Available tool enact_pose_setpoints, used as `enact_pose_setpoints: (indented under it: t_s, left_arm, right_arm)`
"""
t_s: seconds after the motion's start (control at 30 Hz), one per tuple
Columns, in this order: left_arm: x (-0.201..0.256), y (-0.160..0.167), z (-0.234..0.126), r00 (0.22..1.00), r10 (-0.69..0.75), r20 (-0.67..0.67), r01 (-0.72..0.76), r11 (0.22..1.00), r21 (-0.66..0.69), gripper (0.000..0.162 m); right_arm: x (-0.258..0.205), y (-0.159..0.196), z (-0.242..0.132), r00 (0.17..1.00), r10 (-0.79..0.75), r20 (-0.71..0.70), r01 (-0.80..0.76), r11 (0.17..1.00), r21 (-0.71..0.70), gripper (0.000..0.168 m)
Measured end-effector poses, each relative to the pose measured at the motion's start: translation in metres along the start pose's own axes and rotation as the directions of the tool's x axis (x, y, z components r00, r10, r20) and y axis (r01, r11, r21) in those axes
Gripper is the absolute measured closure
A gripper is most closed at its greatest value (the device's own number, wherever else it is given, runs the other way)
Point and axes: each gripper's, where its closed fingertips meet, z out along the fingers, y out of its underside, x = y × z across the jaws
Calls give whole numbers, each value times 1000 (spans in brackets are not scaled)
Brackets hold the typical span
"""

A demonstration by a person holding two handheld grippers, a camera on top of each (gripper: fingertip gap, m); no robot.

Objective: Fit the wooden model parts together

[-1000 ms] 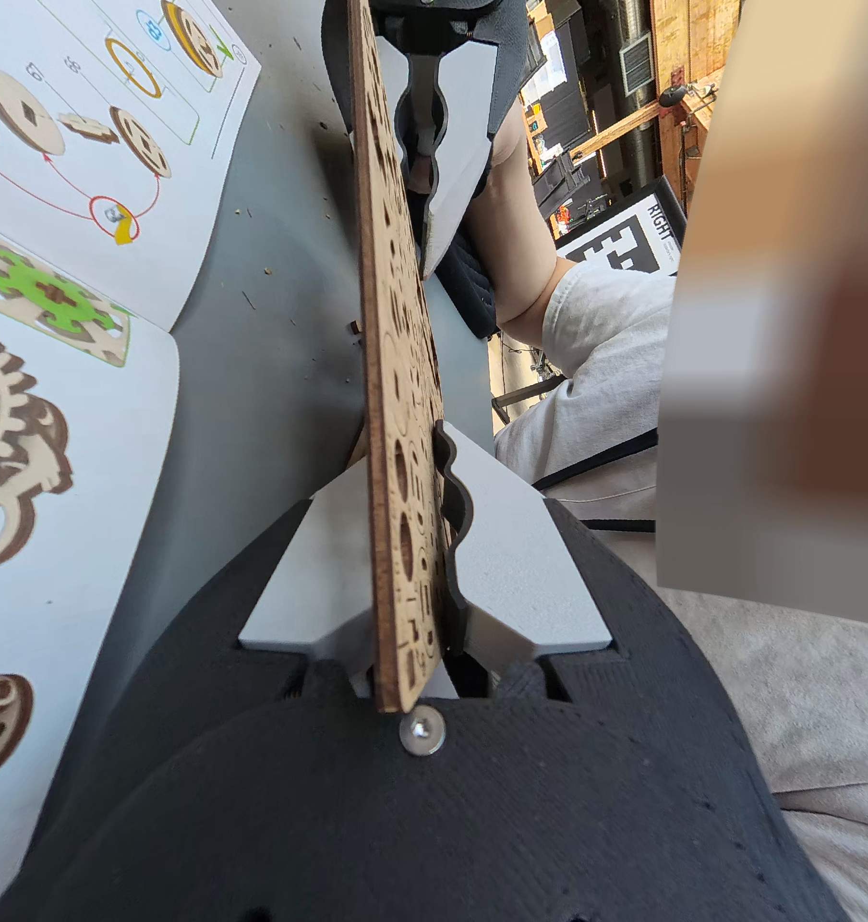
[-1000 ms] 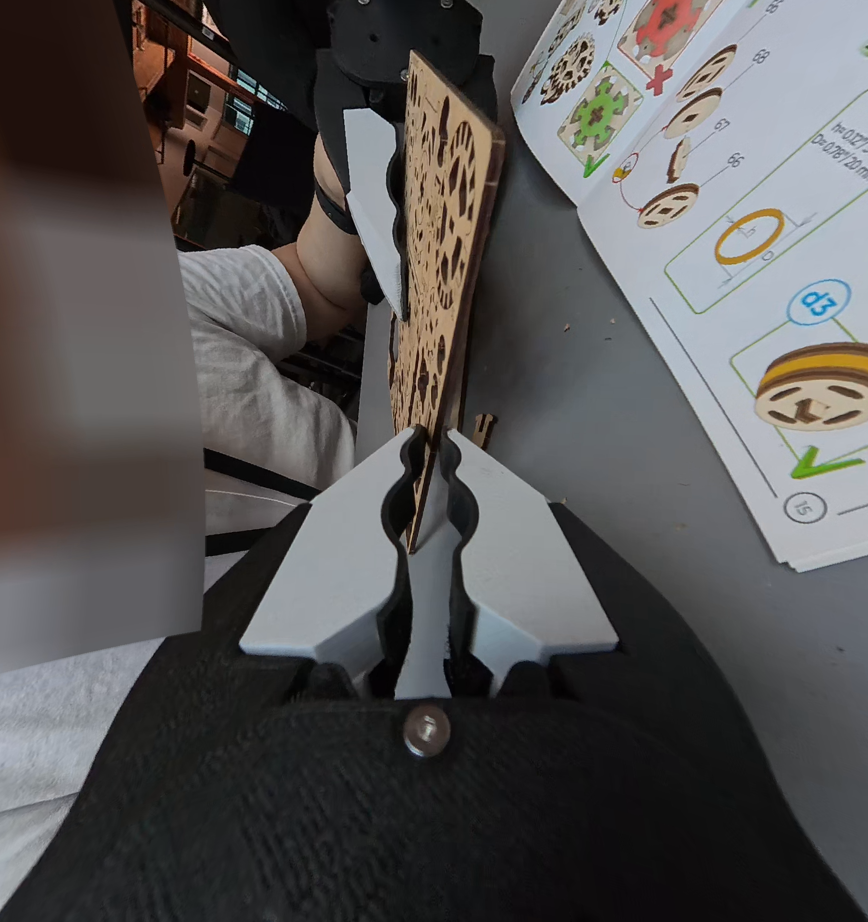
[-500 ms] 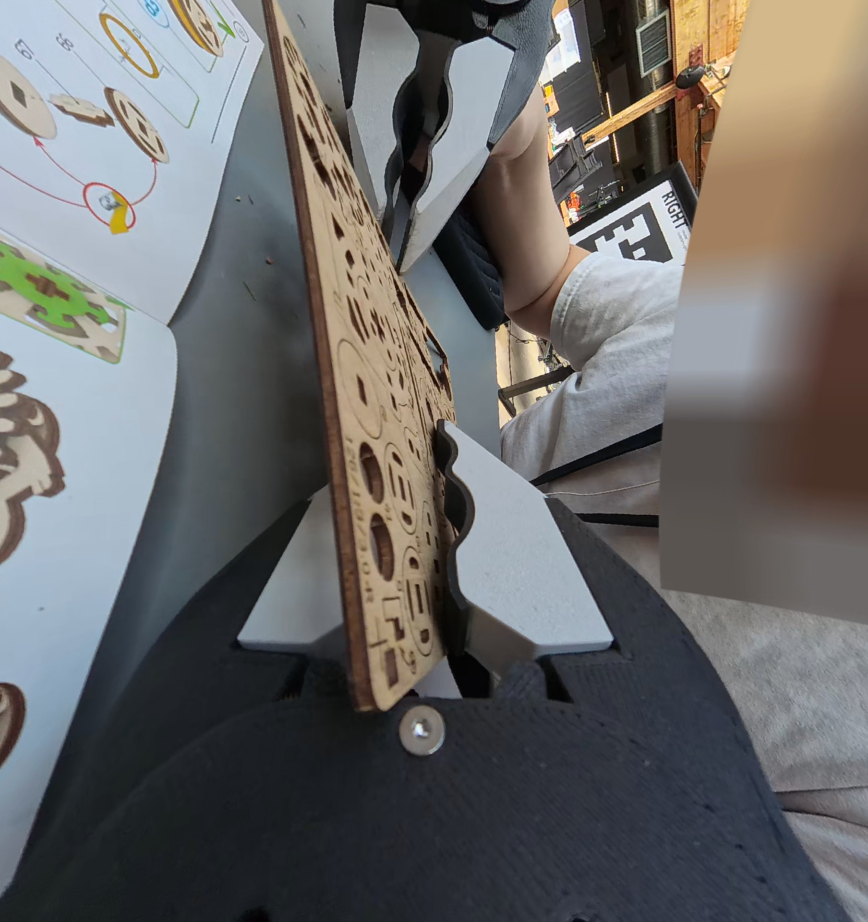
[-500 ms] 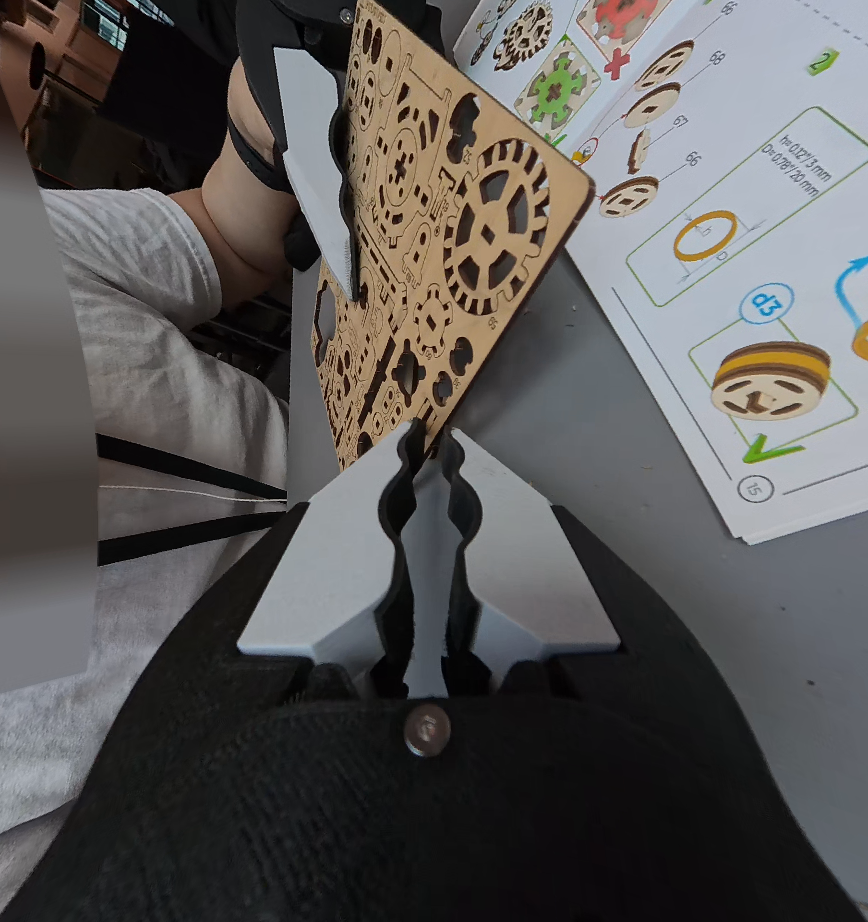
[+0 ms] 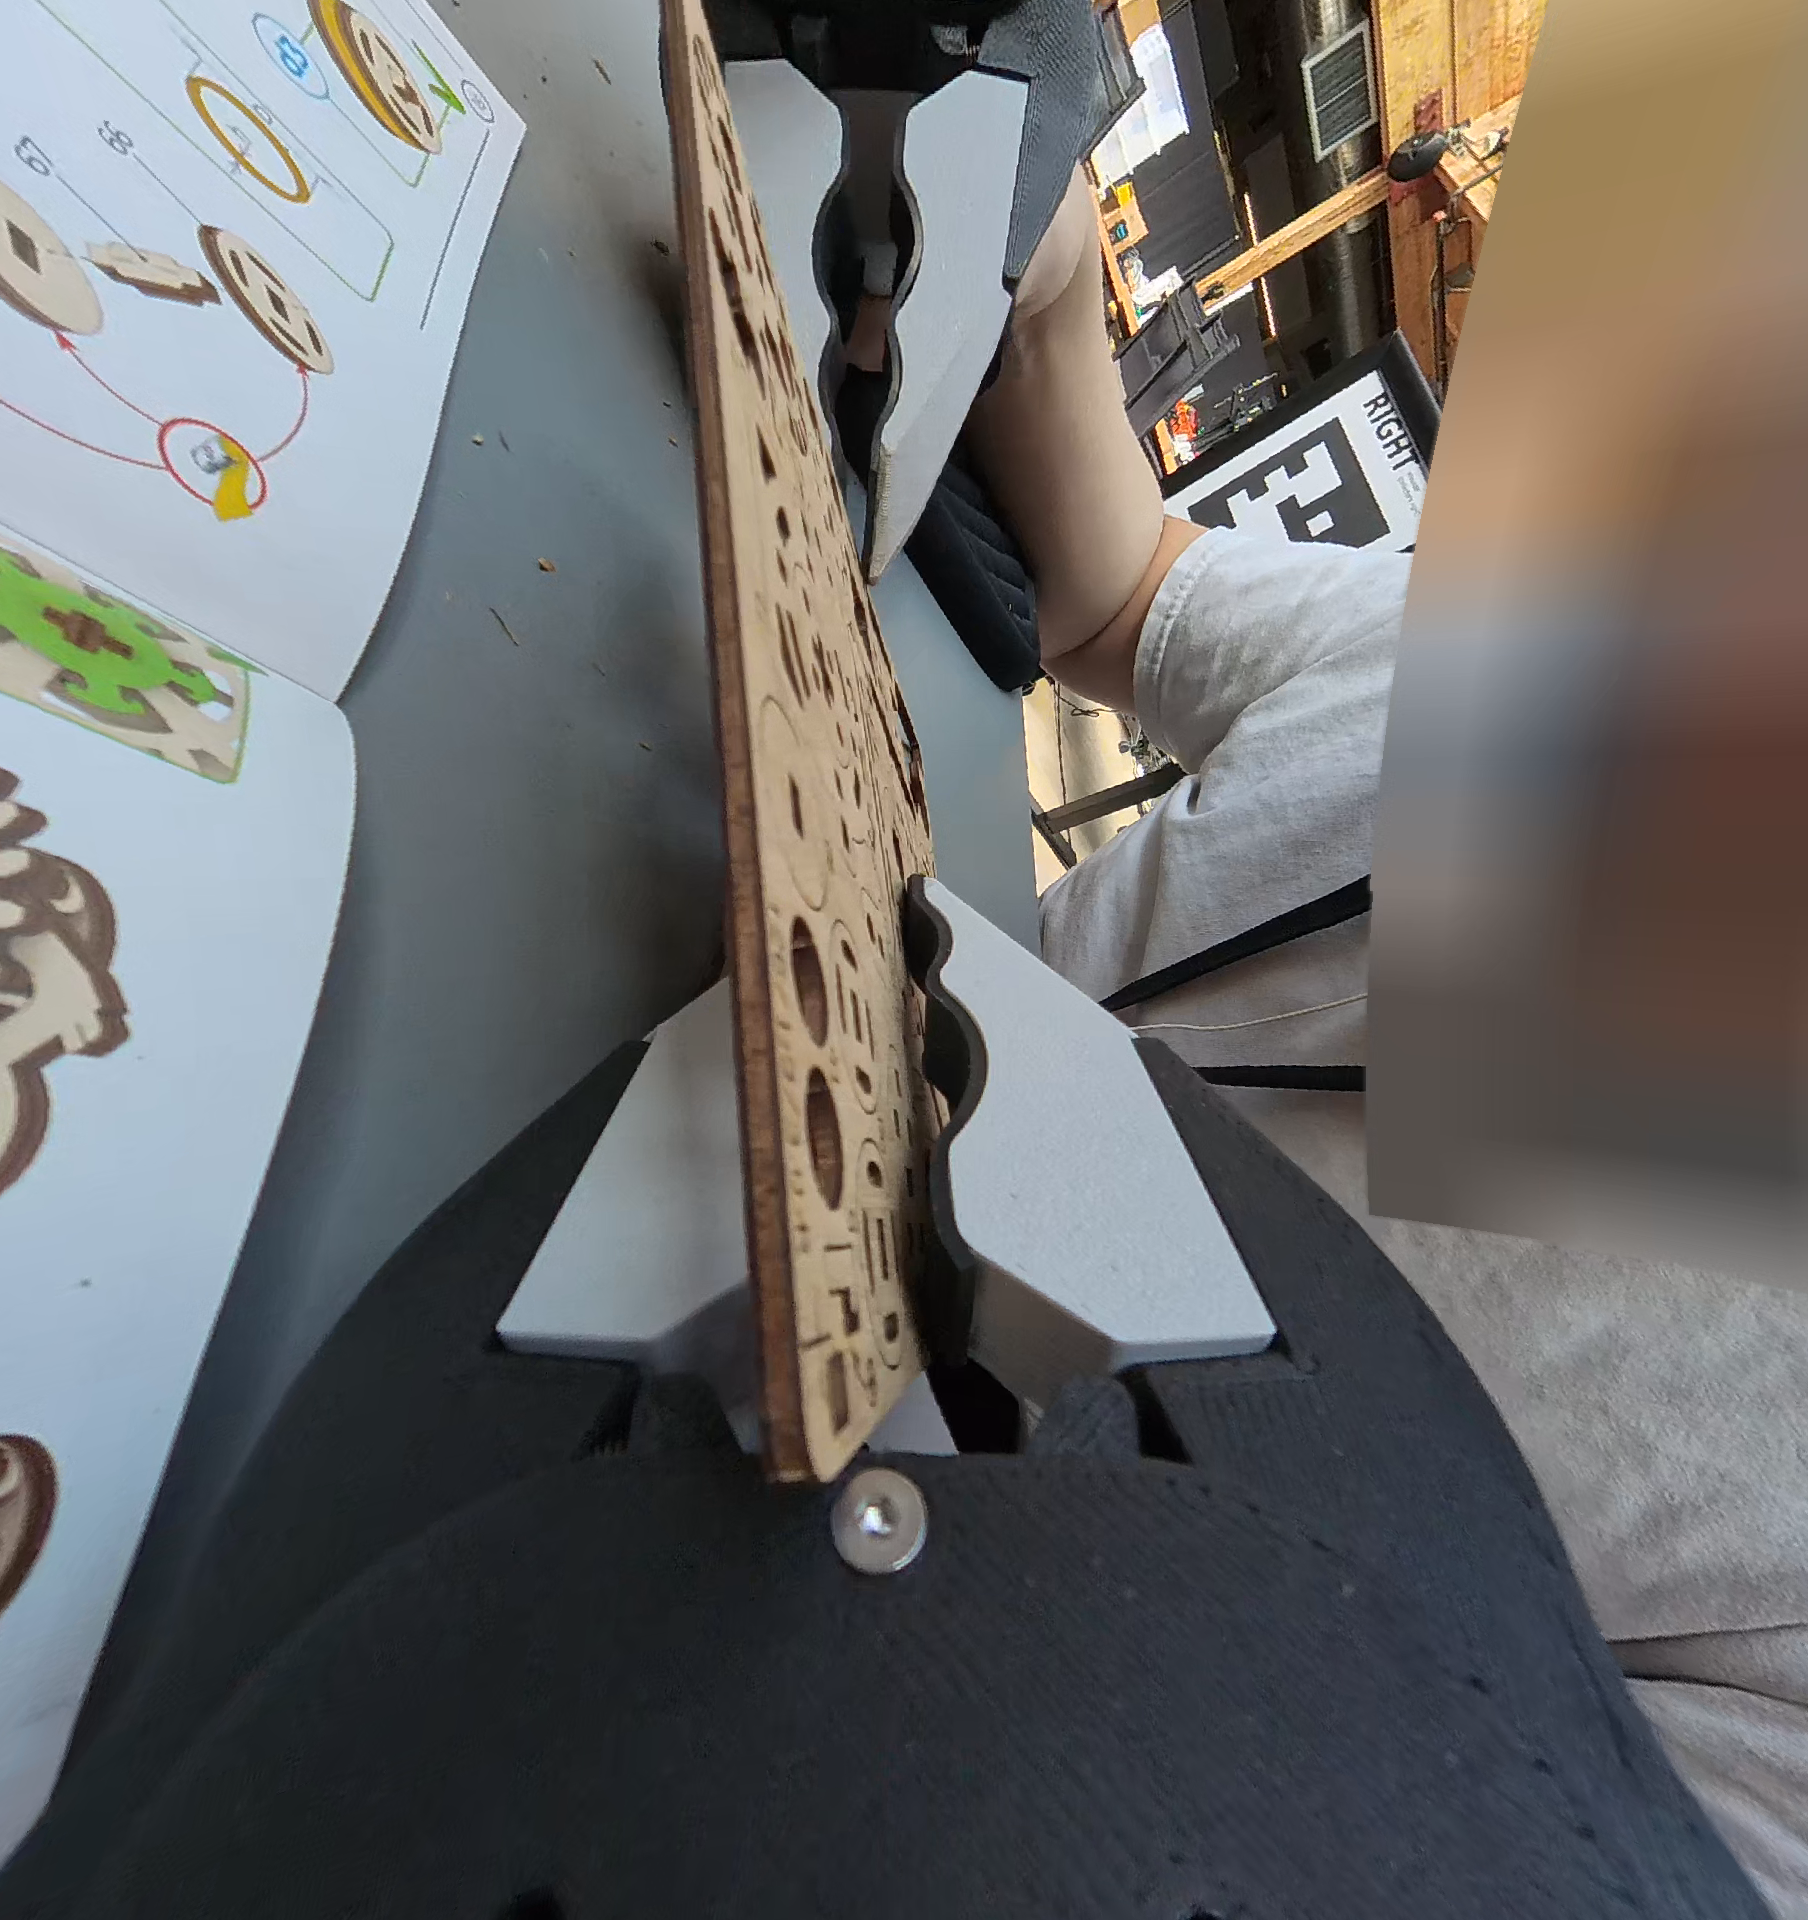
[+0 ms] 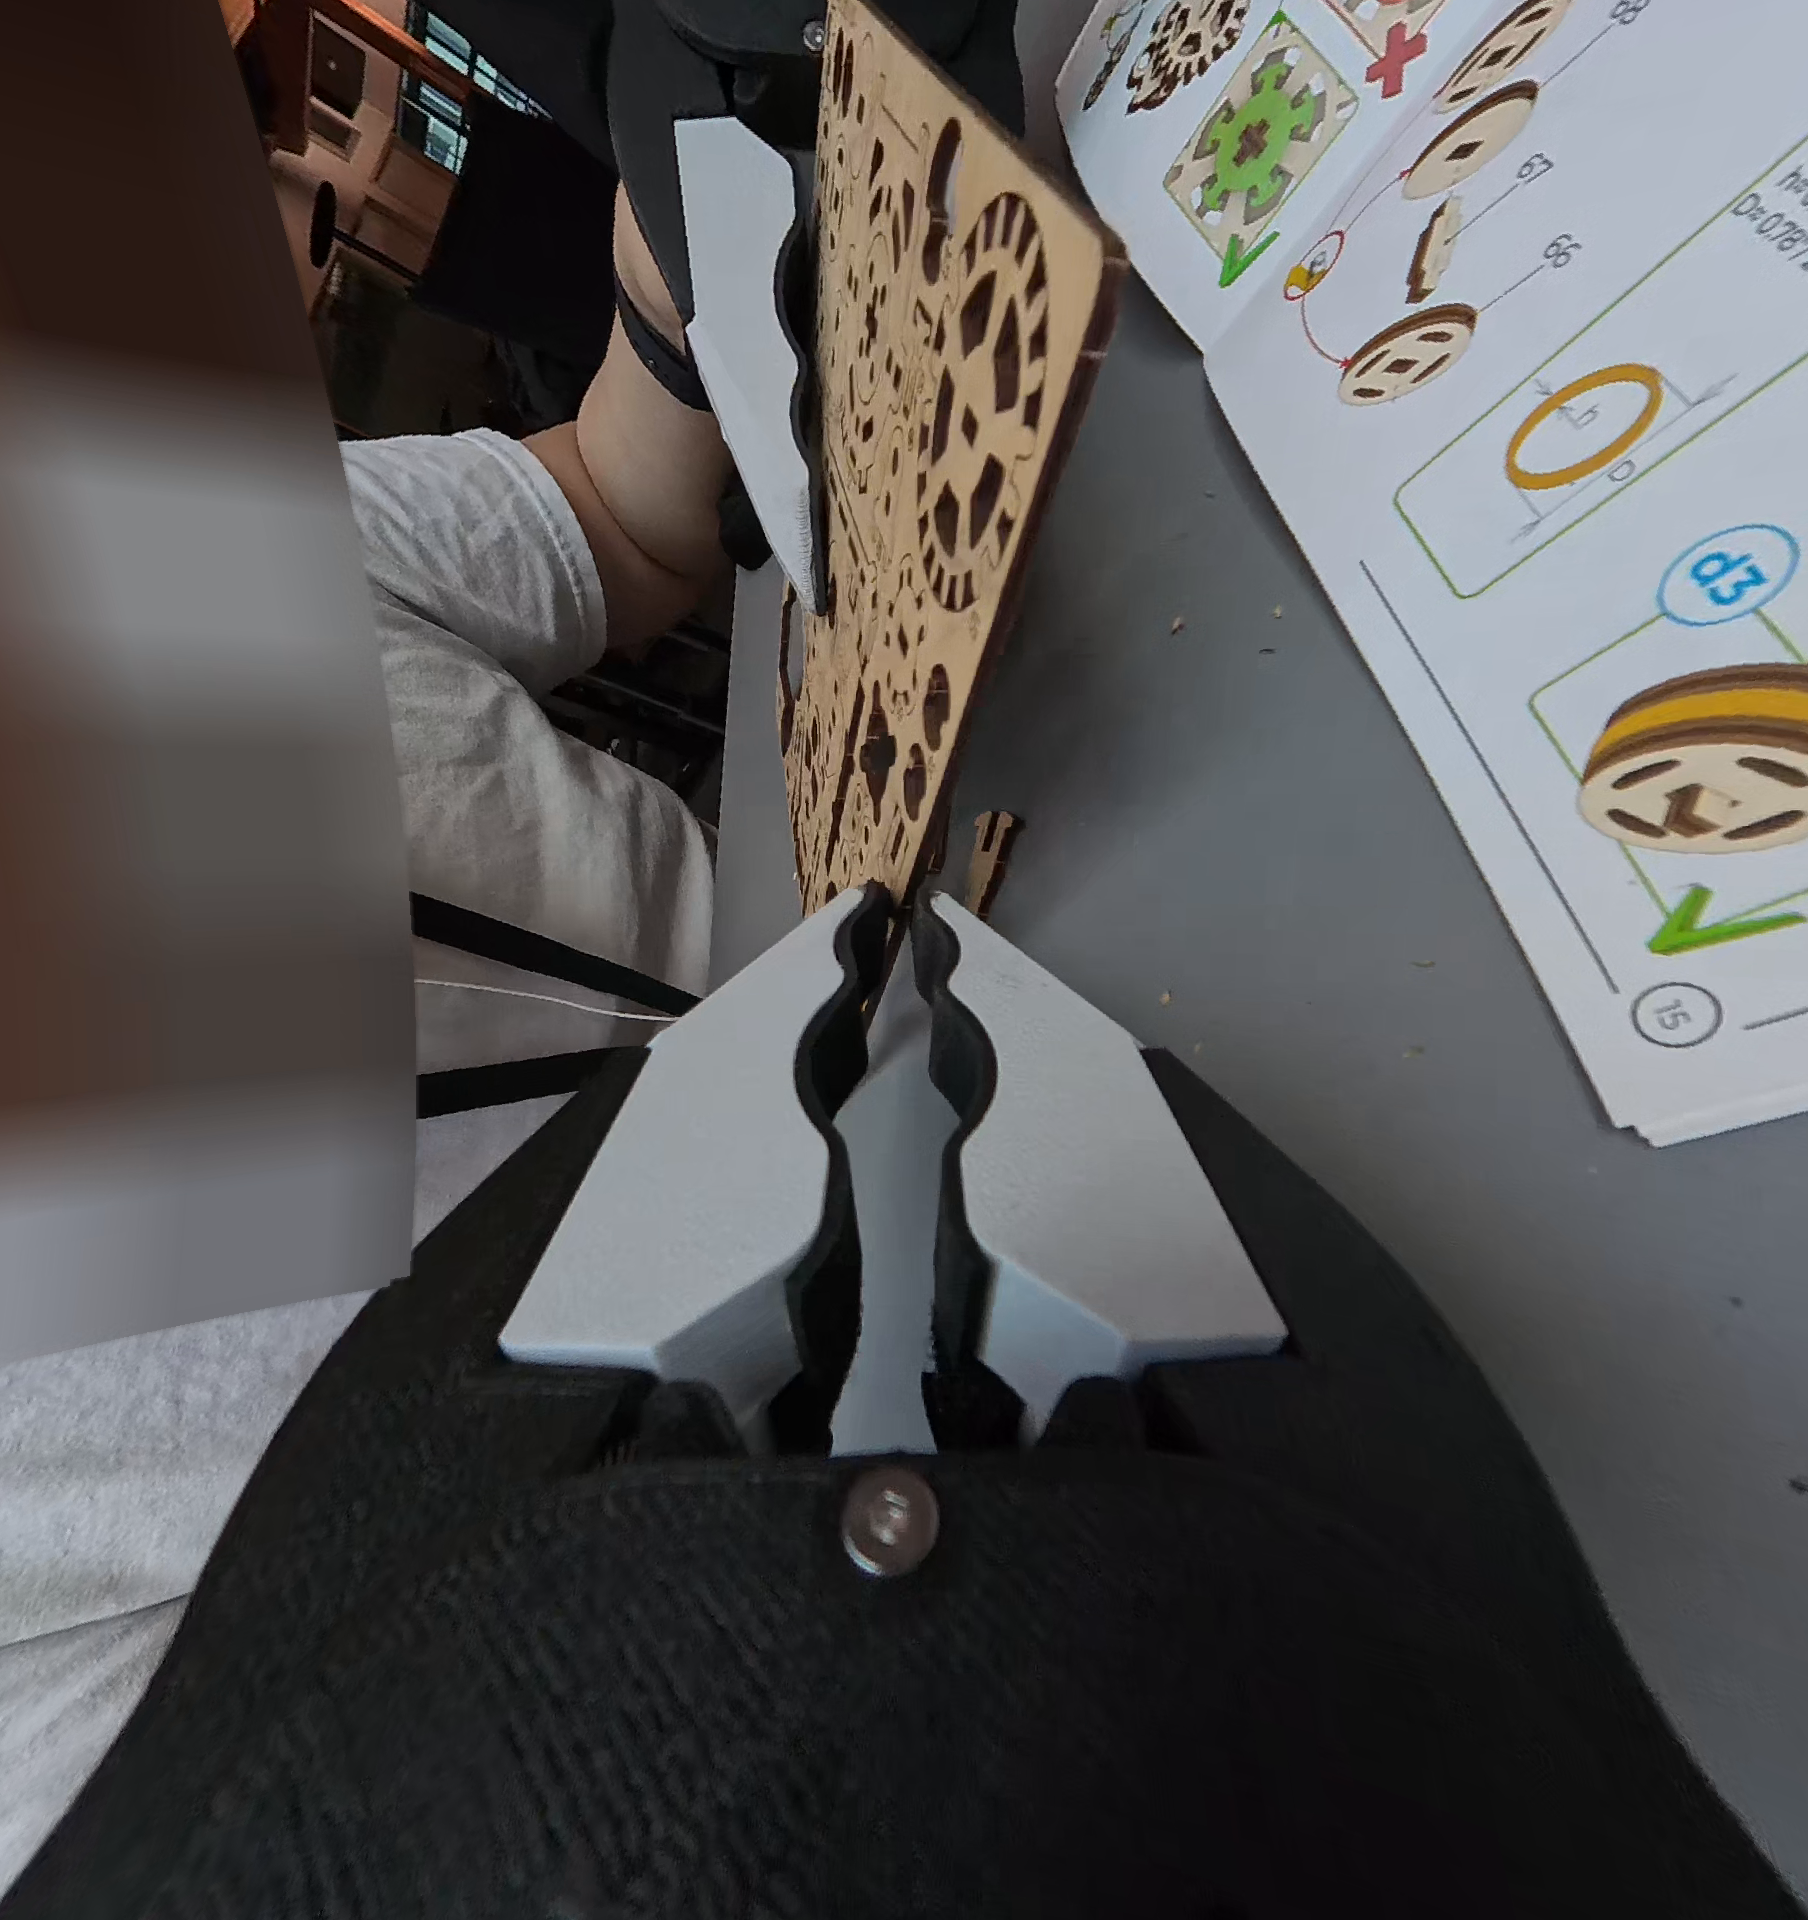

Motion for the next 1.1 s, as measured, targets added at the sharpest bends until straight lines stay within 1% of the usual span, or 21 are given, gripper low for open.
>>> enact_pose_setpoints:
  t_s: [0.13, 0.33, 0.63, 0.73, 0.77, 0.83, 0.87, 0.93, 1.0, 1.1]
  left_arm:
    - [1, 0, 0, 1000, -3, 2, 3, 1000, 4, 160]
    - [-2, -1, 0, 1000, -16, 19, 16, 1000, 11, 160]
    - [-7, -1, -1, 998, -44, 37, 43, 999, 21, 160]
    - [-8, -2, -2, 998, -51, 35, 50, 998, 30, 160]
    - [-7, -3, -3, 998, -54, 21, 53, 998, 40, 161]
    - [-5, -5, -4, 999, -37, 15, 37, 998, 43, 161]
    - [-3, -3, -2, 999, -33, 8, 33, 999, 33, 162]
    - [-3, 0, 1, 1000, -31, 4, 31, 1000, 8, 160]
    - [-2, 0, 1, 999, -36, -4, 36, 999, 8, 162]
    - [-3, 0, 1, 999, -33, 1, 33, 999, 9, 161]
  right_arm:
    - [6, 1, 1, 999, 32, -38, -32, 999, -3, 165]
    - [14, 1, 1, 991, 29, -127, -29, 1000, 7, 165]
    - [21, 0, 1, 977, -16, -213, 17, 1000, 3, 164]
    - [19, -3, -1, 980, -20, -200, 24, 1000, 19, 164]
    - [15, -7, -2, 983, -50, -176, 57, 998, 36, 164]
    - [8, -11, -5, 994, -24, -105, 33, 996, 81, 164]
    - [7, -14, -5, 997, -3, -77, 11, 995, 100, 158]
    - [6, -12, -3, 998, 2, -63, 4, 996, 88, 163]
    - [3, -13, -3, 998, -15, -56, 20, 996, 91, 163]
    - [2, -9, 0, 999, 4, -32, -2, 998, 62, 158]
